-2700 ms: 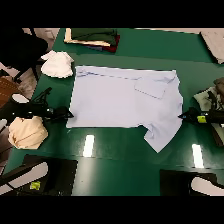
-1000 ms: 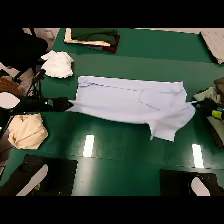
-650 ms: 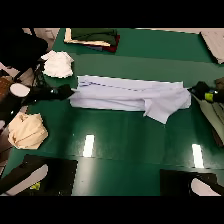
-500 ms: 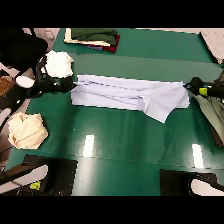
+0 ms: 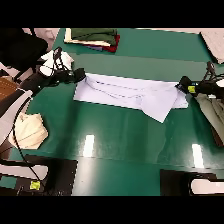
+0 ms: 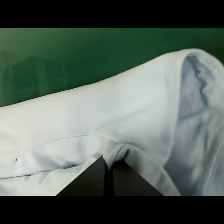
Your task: Fold the shirts.
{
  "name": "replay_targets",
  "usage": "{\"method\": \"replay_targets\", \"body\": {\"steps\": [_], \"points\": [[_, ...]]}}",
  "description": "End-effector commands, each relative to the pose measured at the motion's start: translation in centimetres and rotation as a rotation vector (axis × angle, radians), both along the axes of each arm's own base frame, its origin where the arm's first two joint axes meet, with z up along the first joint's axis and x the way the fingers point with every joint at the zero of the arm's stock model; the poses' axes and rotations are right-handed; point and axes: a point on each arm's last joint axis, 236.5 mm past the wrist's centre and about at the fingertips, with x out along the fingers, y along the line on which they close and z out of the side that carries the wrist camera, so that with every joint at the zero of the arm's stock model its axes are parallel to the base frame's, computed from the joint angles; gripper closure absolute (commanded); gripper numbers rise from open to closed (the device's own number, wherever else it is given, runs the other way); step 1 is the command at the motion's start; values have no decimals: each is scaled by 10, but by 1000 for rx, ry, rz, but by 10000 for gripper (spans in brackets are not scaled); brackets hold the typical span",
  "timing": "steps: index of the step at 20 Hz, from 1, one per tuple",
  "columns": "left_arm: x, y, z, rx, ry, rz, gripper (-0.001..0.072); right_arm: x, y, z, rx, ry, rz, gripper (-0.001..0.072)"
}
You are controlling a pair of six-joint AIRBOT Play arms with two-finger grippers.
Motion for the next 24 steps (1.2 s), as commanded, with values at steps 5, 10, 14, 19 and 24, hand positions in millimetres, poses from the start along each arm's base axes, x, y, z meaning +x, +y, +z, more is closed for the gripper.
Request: {"method": "replay_targets", "body": {"steps": [5, 10, 14, 19, 24], "points": [[18, 30, 0, 64, -46, 94, 685, 21, -15, -4, -46, -49, -94, 693], [28, 40, 6, 80, -91, 138, 684, 35, -19, 7, -72, -116, -131, 693], [14, 25, -28, 62, 20, 68, 154, 17, 5, -39, 7, 73, -19, 352], [13, 28, -10, 70, -3, 49, 103, 9, -52, -7, -10, 23, -88, 140], [15, -12, 24, 43, -61, -49, 103, -22, -53, -11, 211, 77, 24, 48]]}}
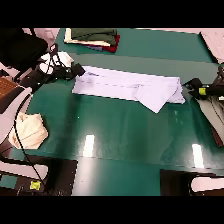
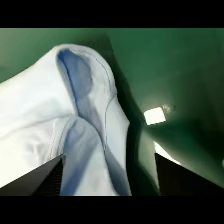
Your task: Fold the shirts.
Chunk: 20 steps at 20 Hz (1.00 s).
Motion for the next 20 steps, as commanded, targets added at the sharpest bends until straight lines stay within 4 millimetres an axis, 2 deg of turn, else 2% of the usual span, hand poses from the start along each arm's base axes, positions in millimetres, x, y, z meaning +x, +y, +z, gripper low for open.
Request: {"method": "replay_targets", "body": {"steps": [1, 3, 5, 7, 10, 12, 16, 17, 18, 19, 20], "points": [[-3, -38, 17, -5, -33, -99, 103, -16, 19, 1, 207, 4, 109, 22], [-11, -70, 17, 20, -50, -181, 103, -19, 39, -8, 283, 27, 202, 1], [-17, -93, 17, 40, -62, -235, 103, -17, 52, -14, 315, 52, 276, 1], [-19, -102, 18, 43, -73, -249, 103, -8, 50, -18, 328, 61, 275, 1], [-17, -104, 25, 41, -82, -256, 103, 2, 47, -18, 334, 61, 273, 1], [-13, -110, 30, 45, -102, -264, 103, 6, 58, -17, 321, 53, 292, 1], [-10, -141, 28, 42, -117, -308, 104, 9, 88, -23, 281, 55, 347, 14], [-10, -147, 28, 42, -118, -319, 104, 7, 93, -24, 275, 60, 361, 76], [-9, -151, 27, 44, -121, -323, 105, 7, 96, -24, 273, 60, 365, 179], [-8, -154, 25, 47, -126, -322, 116, 8, 99, -24, 273, 58, 368, 379], [-7, -156, 19, 60, -127, -323, 205, 7, 99, -24, 274, 59, 369, 536]]}}
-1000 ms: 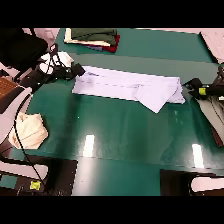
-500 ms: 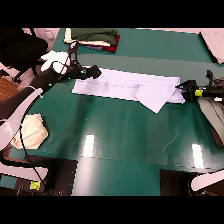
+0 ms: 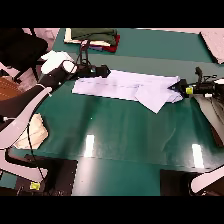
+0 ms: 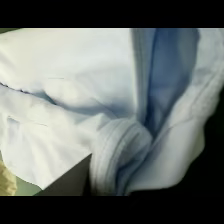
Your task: Fold the shirts.
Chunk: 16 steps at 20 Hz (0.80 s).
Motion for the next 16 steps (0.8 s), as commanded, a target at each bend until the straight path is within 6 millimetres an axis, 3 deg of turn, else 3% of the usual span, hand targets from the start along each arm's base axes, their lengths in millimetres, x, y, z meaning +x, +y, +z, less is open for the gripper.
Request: {"method": "replay_targets", "body": {"steps": [1, 2, 3, 4, 7, 9, 13, 16], "points": [[5, -10, -14, 34, -14, -9, 266, 0, 11, 4, 13, -6, 22, 644], [7, -9, -27, 42, 2, -5, 403, -3, 13, 6, 19, -2, 34, 692], [10, -8, -42, 46, 23, 4, 568, -8, 16, 11, 28, -1, 58, 692], [13, -9, -54, 42, 43, 15, 679, -14, 22, 18, 35, -3, 92, 693], [20, -29, -79, -26, 121, 5, 683, -30, 28, 27, -65, -6, 171, 693], [16, -57, -84, -36, 148, -79, 683, -30, 29, 39, -123, -35, 180, 693], [9, -97, -80, -25, 114, -159, 685, -19, 26, 85, -154, -136, 119, 692], [-9, -110, -101, -4, 172, -220, 685, -6, 26, 128, -182, -253, 50, 692]]}}
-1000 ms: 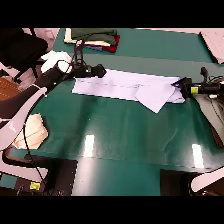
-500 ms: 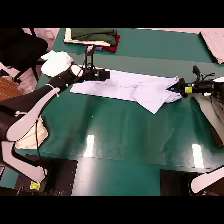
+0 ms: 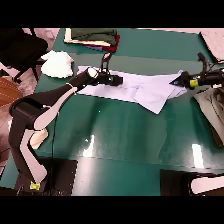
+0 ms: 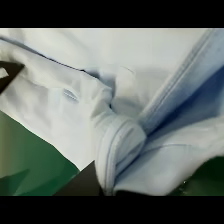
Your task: Fold the shirts.
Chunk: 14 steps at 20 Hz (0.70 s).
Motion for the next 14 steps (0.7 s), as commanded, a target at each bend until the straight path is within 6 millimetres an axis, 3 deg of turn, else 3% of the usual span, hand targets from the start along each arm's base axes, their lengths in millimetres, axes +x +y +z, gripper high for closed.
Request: {"method": "replay_targets", "body": {"steps": [1, 6, 10, 12, 14], "points": [[-20, -22, -20, 8, 57, -76, 685, 12, 5, 46, -22, -126, -56, 692], [-39, -52, -26, 0, 67, -119, 685, 9, 71, 87, 9, -206, 52, 692], [-39, -57, -26, -2, 56, -110, 685, 6, 137, 135, 42, -304, 144, 692], [-40, -59, -24, -21, 70, -104, 685, 4, 169, 139, 63, -304, 192, 692], [-41, -61, -22, -40, 81, -99, 685, 1, 202, 132, 82, -279, 246, 692]]}}
